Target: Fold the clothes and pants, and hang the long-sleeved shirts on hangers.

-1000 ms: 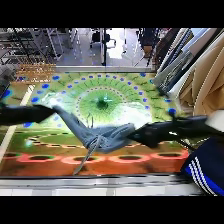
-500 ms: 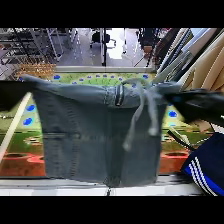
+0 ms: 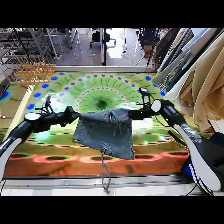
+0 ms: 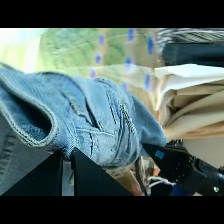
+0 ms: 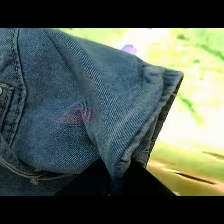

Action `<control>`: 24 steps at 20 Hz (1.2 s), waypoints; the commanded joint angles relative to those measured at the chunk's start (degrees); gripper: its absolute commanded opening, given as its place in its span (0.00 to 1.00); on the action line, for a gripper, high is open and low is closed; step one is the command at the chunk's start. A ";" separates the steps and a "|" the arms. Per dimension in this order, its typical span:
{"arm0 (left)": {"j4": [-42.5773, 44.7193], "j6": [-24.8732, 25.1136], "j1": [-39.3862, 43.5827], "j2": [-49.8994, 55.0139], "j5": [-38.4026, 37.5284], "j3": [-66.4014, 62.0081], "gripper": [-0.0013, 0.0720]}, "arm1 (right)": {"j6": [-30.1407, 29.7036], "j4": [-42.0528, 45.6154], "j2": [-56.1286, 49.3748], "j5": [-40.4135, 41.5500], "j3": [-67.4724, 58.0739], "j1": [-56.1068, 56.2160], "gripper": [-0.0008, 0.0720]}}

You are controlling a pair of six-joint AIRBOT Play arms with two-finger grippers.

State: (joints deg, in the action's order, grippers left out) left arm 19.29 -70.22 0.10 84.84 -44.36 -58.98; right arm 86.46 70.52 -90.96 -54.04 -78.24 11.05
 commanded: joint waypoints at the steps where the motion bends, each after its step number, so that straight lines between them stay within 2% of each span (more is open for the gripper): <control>1: -1.31 4.13 -2.36 5.51 -8.87 -2.58 0.03 | -5.22 -2.71 -2.38 -9.03 -2.82 0.02 0.09; 5: 1.01 5.31 -9.14 1.97 -30.18 -2.71 0.03 | -5.81 -4.13 8.33 -31.47 -1.68 0.50 0.09; 7: 10.62 5.22 -10.82 1.92 -36.87 -2.69 0.03 | -5.81 -6.60 12.26 -37.62 2.56 1.53 0.08; 10: 27.85 2.64 -9.55 1.95 -37.70 -2.14 0.03 | -4.46 -9.97 14.60 -36.48 14.14 5.22 0.08; 12: 32.28 2.71 -8.33 2.01 -36.46 -1.01 0.03 | -4.44 -10.05 14.58 -30.58 22.10 8.59 0.09; 14: 32.02 2.69 -7.10 2.80 -31.74 -0.57 0.03 | -4.48 -8.63 14.58 -19.28 28.41 11.08 0.09; 15: 29.92 2.69 -6.34 3.45 -29.03 -0.57 0.10 | -4.46 -7.85 14.60 -13.51 29.73 11.15 0.18; 16: 28.22 2.71 -5.60 3.89 -28.02 -0.57 0.34 | -4.74 -7.85 14.60 -11.69 29.62 10.38 0.38; 17: 28.04 2.73 -5.03 4.00 -27.82 -0.70 0.59 | -5.22 -7.63 15.02 -13.07 28.98 9.14 0.52; 18: 28.06 2.73 -5.09 3.82 -28.63 -0.98 0.68 | -6.34 -7.43 16.24 -15.15 28.92 7.02 0.61; 21: 28.22 2.73 -7.82 2.67 -34.32 -3.93 0.68 | -7.23 -9.03 21.64 -14.19 32.96 -2.91 0.73; 24: 22.58 3.82 -10.67 -0.66 -34.38 -6.93 0.66 | -17.00 -25.33 22.23 -8.04 40.96 -13.29 0.81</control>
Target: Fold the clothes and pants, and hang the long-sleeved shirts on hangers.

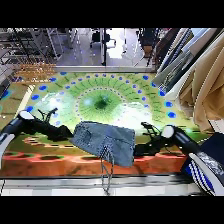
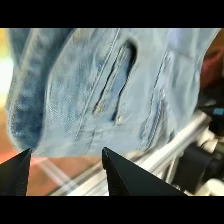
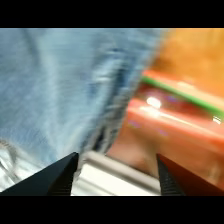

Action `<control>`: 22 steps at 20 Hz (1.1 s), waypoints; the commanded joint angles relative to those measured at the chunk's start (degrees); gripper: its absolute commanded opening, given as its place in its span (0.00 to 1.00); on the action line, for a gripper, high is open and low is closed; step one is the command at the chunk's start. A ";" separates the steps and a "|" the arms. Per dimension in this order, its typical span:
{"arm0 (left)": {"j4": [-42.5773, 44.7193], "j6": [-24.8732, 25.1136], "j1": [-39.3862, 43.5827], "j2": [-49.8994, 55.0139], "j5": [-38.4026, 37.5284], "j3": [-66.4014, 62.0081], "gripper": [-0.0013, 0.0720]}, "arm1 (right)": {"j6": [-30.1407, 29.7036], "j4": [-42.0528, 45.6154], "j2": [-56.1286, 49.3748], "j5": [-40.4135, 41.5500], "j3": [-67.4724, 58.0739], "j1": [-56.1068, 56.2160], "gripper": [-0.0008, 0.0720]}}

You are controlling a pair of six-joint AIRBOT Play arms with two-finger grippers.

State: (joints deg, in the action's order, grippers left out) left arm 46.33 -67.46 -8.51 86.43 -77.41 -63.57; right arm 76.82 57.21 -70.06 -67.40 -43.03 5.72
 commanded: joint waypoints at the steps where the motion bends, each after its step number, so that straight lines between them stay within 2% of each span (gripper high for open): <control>1: -9.05 3.43 -2.29 -3.30 -0.70 -2.62 0.57 | -11.23 -17.81 0.48 7.74 7.87 -9.20 0.81; 3: -17.29 9.55 -1.97 -4.39 0.04 -2.62 0.25 | -17.68 -25.46 -2.56 10.47 9.51 -8.66 0.81; 5: -19.26 11.41 -0.52 -4.04 0.52 -2.62 0.24 | -21.84 -32.26 -7.08 11.39 9.38 -7.06 0.80; 8: -15.04 11.41 2.60 -2.21 0.70 -2.62 0.23 | -22.32 -33.11 -12.52 15.08 9.35 -5.68 0.77; 9: -13.18 11.41 3.82 -1.42 0.70 -2.60 0.14 | -23.21 -32.83 -13.38 15.06 9.03 -5.75 0.64; 10: -11.39 11.41 5.20 -0.52 0.76 -2.60 0.04 | -24.61 -32.81 -13.44 14.84 8.46 -5.75 0.40; 11: -9.73 11.39 6.80 0.57 1.16 -2.60 0.03 | -26.10 -32.79 -13.07 13.60 7.45 -5.75 0.14; 12: -8.39 11.37 8.39 1.57 1.84 -2.62 0.03 | -26.73 -31.67 -12.17 12.15 6.08 -5.81 0.09; 13: -7.39 11.32 10.21 2.69 2.73 -2.60 0.03 | -25.68 -29.27 -10.64 11.69 4.87 -5.90 0.08; 14: -6.78 11.26 11.93 3.74 3.50 -2.62 0.03 | -21.27 -24.28 -8.37 12.02 3.61 -5.99 0.08; 15: -5.70 8.81 13.86 4.81 4.35 -2.62 0.03 | -13.73 -16.09 -5.79 11.89 2.05 -6.08 0.08; 16: -4.09 3.54 15.85 5.79 5.33 -2.62 0.03 | -5.25 -6.47 -3.13 11.30 0.48 -5.90 0.08; 17: -2.58 0.46 17.75 6.60 6.71 -2.62 0.03 | 3.08 4.02 -0.09 10.36 -1.11 -5.66 0.08; 18: -1.40 -0.59 19.89 7.45 8.81 -2.62 0.03 | 9.09 10.91 2.60 8.94 -2.40 -5.68 0.08; 19: -1.25 -0.98 21.81 8.24 10.93 -2.62 0.03 | 11.89 14.93 4.96 7.43 -3.89 -5.66 0.08; 22: -1.27 -5.33 26.34 10.78 18.10 -2.62 0.03 | 12.76 14.64 7.63 3.63 -9.14 -3.76 0.08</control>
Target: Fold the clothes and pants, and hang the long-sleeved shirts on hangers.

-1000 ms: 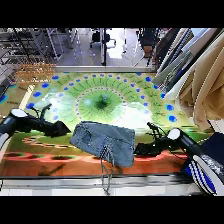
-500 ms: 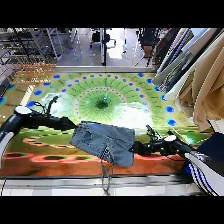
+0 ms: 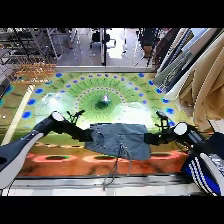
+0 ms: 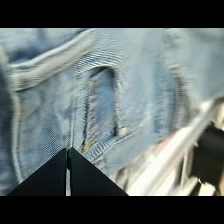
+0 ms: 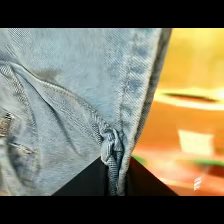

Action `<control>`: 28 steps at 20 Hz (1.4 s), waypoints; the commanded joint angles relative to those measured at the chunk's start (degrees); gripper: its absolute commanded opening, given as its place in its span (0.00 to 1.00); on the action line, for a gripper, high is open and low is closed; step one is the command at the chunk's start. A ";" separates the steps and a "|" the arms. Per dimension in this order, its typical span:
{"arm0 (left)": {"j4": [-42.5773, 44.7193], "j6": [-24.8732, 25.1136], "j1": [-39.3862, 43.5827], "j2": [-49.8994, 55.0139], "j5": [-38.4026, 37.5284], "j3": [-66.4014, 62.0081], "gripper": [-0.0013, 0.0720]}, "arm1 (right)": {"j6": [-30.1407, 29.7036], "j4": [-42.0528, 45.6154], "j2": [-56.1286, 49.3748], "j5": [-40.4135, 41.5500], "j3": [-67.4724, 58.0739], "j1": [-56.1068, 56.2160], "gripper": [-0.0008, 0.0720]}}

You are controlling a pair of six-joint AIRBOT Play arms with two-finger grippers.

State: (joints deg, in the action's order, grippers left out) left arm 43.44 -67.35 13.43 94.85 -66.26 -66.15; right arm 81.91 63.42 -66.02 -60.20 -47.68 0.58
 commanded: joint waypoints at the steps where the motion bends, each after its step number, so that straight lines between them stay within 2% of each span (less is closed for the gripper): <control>1: 1.55 -5.99 5.03 2.82 8.46 -0.04 0.03 | 7.69 8.48 3.32 -3.23 -6.78 4.20 0.08; 5: 1.55 -7.67 5.05 2.86 9.68 -0.72 0.03 | 9.70 8.44 -1.49 4.90 -14.64 22.16 0.08; 9: 1.60 -8.52 4.15 2.21 8.33 -0.90 0.03 | 10.29 10.10 -13.16 9.81 -21.79 38.64 0.08; 12: 1.60 -8.52 -0.85 -4.35 5.99 -0.90 0.03 | 11.26 10.25 -20.52 9.77 -23.15 40.96 0.08; 14: 1.60 -8.55 -6.75 -10.27 3.26 -0.90 0.03 | 9.46 9.60 -23.61 9.51 -23.15 40.89 0.09; 15: 1.60 -8.55 -9.73 -12.61 1.51 -0.90 0.03 | 7.19 8.44 -24.61 9.94 -23.15 40.89 0.11; 16: 1.60 -8.52 -12.74 -14.64 -0.52 -0.90 0.03 | 5.49 7.23 -25.00 11.23 -23.15 40.89 0.26; 18: 1.60 -8.52 -17.38 -17.25 -3.72 -0.90 0.03 | 5.20 6.29 -24.81 13.18 -24.37 40.89 0.45; 20: 1.57 -8.50 -19.89 -18.97 -4.79 -0.90 0.03 | 3.15 6.49 -24.74 10.75 -28.55 40.89 0.53; 23: 1.33 -8.26 -19.71 -20.48 -4.81 -0.90 0.03 | 1.07 9.40 -22.58 -2.12 -38.18 39.43 0.55; 24: 1.03 -8.13 -19.10 -20.63 -4.98 -0.90 0.03 | 1.20 10.99 -20.98 -7.76 -41.22 38.01 0.63; 25: 0.70 -8.04 -18.25 -20.63 -5.29 -0.90 0.03 | 2.23 12.48 -19.12 -12.11 -43.15 36.24 0.66; 26: 0.72 -7.98 -17.11 -20.63 -5.40 -0.90 0.03 | 4.00 13.81 -16.92 -15.21 -44.17 33.88 0.67; 28: 0.70 -6.75 -13.99 -20.61 -5.38 -0.90 0.03 | 4.63 13.31 -12.31 -18.51 -44.28 28.11 0.80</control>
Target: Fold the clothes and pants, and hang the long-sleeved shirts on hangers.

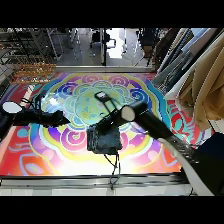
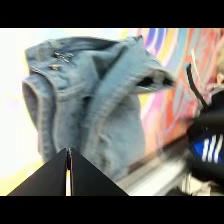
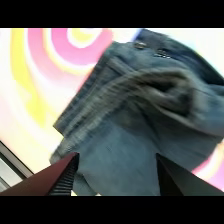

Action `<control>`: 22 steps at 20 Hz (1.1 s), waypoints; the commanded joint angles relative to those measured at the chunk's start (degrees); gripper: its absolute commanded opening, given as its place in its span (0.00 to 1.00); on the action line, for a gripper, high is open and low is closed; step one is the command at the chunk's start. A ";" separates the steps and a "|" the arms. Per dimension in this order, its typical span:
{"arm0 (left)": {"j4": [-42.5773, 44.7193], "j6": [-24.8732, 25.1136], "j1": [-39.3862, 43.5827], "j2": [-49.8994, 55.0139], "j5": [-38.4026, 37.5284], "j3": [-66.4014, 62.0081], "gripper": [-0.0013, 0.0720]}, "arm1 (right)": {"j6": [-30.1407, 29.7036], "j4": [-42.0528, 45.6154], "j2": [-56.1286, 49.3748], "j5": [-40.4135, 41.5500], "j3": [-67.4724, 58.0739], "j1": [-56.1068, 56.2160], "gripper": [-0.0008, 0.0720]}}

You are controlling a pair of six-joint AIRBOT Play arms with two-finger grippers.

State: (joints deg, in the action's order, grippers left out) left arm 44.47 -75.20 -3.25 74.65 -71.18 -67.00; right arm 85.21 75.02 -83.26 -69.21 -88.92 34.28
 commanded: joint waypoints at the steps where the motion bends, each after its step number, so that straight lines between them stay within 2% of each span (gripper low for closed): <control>1: -0.37 1.09 4.70 -0.44 -0.15 -0.04 0.03 | 1.36 1.27 6.67 -10.40 -3.04 -8.37 0.81; 3: -0.50 2.82 9.25 -0.42 1.97 -0.04 0.03 | 3.10 1.18 7.87 -12.24 -2.67 -13.31 0.81; 4: -0.81 4.02 11.58 -0.37 3.34 -0.04 0.03 | 4.55 -0.26 7.76 -12.59 -1.20 -16.09 0.85; 6: -0.96 4.98 16.26 0.07 6.21 -0.04 0.03 | 4.90 -9.57 7.76 -9.97 6.29 -21.22 0.88; 8: -0.96 5.01 19.67 2.14 8.28 -0.04 0.03 | 1.57 -19.63 7.76 -2.58 17.62 -23.69 0.89; 10: -0.94 4.98 21.29 6.16 9.18 -0.04 0.03 | 0.76 -25.51 7.32 7.43 28.48 -23.17 0.96; 12: -0.98 4.94 21.40 11.89 8.96 -0.04 0.03 | -2.10 -30.42 4.48 13.94 34.34 -22.18 0.96; 15: -0.94 3.37 20.44 19.69 8.83 -0.04 0.03 | -13.40 -42.36 -3.37 16.15 33.22 -21.75 0.96; 16: -0.94 2.67 19.91 21.42 8.83 -0.04 0.03 | -15.30 -45.16 -6.14 16.37 31.95 -21.75 0.96; 22: -0.26 2.12 17.66 24.20 7.10 -0.11 0.03 | -15.54 -44.78 -16.57 13.38 23.17 -21.73 0.97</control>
State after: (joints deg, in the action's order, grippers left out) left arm 43.05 -72.71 15.18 97.49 -63.42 -67.09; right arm 71.24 32.32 -95.70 -55.16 -62.72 12.58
